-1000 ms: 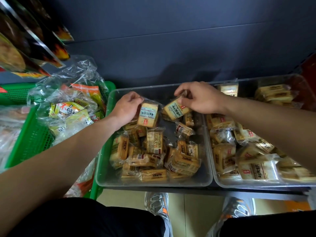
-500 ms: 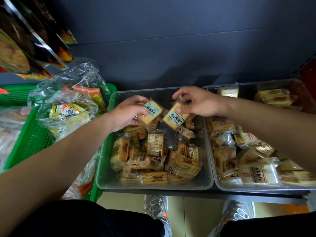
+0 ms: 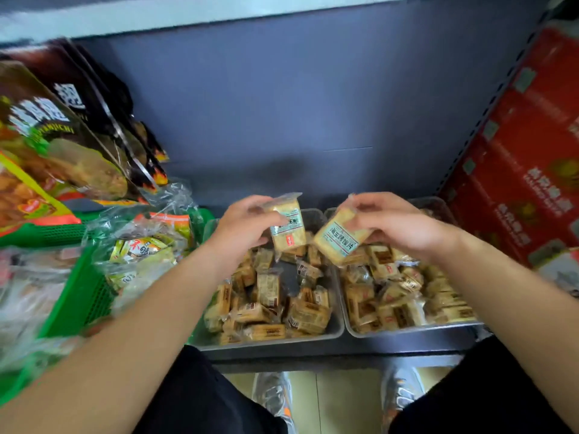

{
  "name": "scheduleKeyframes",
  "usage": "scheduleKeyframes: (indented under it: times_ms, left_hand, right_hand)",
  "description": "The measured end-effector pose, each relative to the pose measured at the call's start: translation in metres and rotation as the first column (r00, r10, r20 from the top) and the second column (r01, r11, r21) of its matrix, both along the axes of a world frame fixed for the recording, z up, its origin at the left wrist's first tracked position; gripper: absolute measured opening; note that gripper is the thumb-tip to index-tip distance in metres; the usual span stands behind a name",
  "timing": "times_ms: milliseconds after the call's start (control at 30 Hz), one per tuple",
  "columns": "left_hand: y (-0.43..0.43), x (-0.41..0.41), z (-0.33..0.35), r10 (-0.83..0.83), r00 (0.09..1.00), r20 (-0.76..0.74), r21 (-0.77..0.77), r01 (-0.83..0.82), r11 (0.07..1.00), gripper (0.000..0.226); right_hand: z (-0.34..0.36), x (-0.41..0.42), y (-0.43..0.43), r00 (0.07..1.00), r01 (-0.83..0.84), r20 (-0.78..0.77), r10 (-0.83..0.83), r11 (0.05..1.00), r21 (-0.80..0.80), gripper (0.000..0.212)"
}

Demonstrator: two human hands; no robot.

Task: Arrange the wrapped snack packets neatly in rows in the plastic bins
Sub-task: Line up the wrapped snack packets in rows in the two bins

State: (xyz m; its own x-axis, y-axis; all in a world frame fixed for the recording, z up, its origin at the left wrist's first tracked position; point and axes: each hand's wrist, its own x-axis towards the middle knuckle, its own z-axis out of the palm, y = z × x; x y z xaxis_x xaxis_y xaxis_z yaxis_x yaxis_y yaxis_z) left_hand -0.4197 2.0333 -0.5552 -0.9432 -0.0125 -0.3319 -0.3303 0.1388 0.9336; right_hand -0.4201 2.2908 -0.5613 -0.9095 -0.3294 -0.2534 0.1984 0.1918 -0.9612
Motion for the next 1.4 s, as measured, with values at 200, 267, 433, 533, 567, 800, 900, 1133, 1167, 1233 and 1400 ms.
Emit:
scheduleKeyframes:
  times_ms: [200, 267, 433, 533, 567, 800, 900, 1133, 1167, 1233, 1400]
  left_hand:
    - [0.029, 0.029, 0.005, 0.083, 0.996, 0.032, 0.082, -0.085, 0.993, 0.036]
    - [0.036, 0.033, 0.007, 0.028, 0.999, 0.03, 0.171, -0.033, 0.985, 0.045]
    - [0.052, 0.029, 0.01, -0.094, 0.994, -0.05, 0.17, 0.102, 0.98, 0.039]
    - [0.059, 0.02, 0.009, -0.105, 0.994, -0.002, 0.266, 0.102, 0.959, 0.027]
    - [0.062, 0.017, 0.009, -0.115, 0.993, 0.015, 0.286, 0.106, 0.952, 0.023]
    - [0.081, 0.001, -0.006, -0.22, 0.975, 0.03, 0.171, 0.212, 0.962, 0.058]
    - [0.093, -0.003, -0.014, -0.238, 0.971, -0.001, 0.041, 0.238, 0.97, 0.049]
    - [0.117, -0.026, -0.027, -0.193, 0.98, -0.05, -0.162, 0.183, 0.97, 0.053]
    - [0.12, -0.033, -0.029, -0.181, 0.982, -0.054, -0.186, 0.168, 0.968, 0.054]
    - [0.127, -0.047, -0.034, -0.169, 0.983, -0.07, -0.23, 0.149, 0.962, 0.055]
    - [0.143, -0.078, -0.053, -0.241, 0.967, -0.084, -0.339, 0.2, 0.919, 0.059]
  right_hand:
    - [0.011, 0.042, 0.033, 0.996, 0.075, -0.029, -0.081, 0.983, -0.17, 0.023]
    - [0.011, 0.046, 0.035, 0.995, 0.095, -0.024, -0.101, 0.98, -0.173, 0.02]
    - [0.007, 0.036, 0.043, 0.99, 0.14, 0.011, -0.14, 0.977, -0.161, 0.031]
    - [0.004, 0.028, 0.043, 0.983, 0.185, 0.03, -0.183, 0.966, -0.179, 0.045]
    - [0.003, 0.026, 0.042, 0.981, 0.192, 0.036, -0.188, 0.964, -0.185, 0.042]
    - [-0.007, 0.01, 0.042, 0.98, 0.197, 0.027, -0.196, 0.976, -0.09, 0.029]
    - [-0.012, 0.006, 0.046, 0.985, 0.173, 0.017, -0.172, 0.985, -0.025, 0.023]
    - [-0.025, -0.008, 0.111, 0.906, 0.423, -0.112, -0.408, 0.875, 0.235, 0.02]
    - [-0.032, -0.01, 0.128, 0.899, 0.438, -0.143, -0.414, 0.836, 0.331, 0.015]
    - [-0.048, -0.014, 0.154, 0.929, 0.364, -0.155, -0.336, 0.76, 0.538, 0.009]
    - [-0.075, -0.033, 0.155, 0.996, 0.079, -0.079, -0.03, 0.656, 0.751, 0.027]
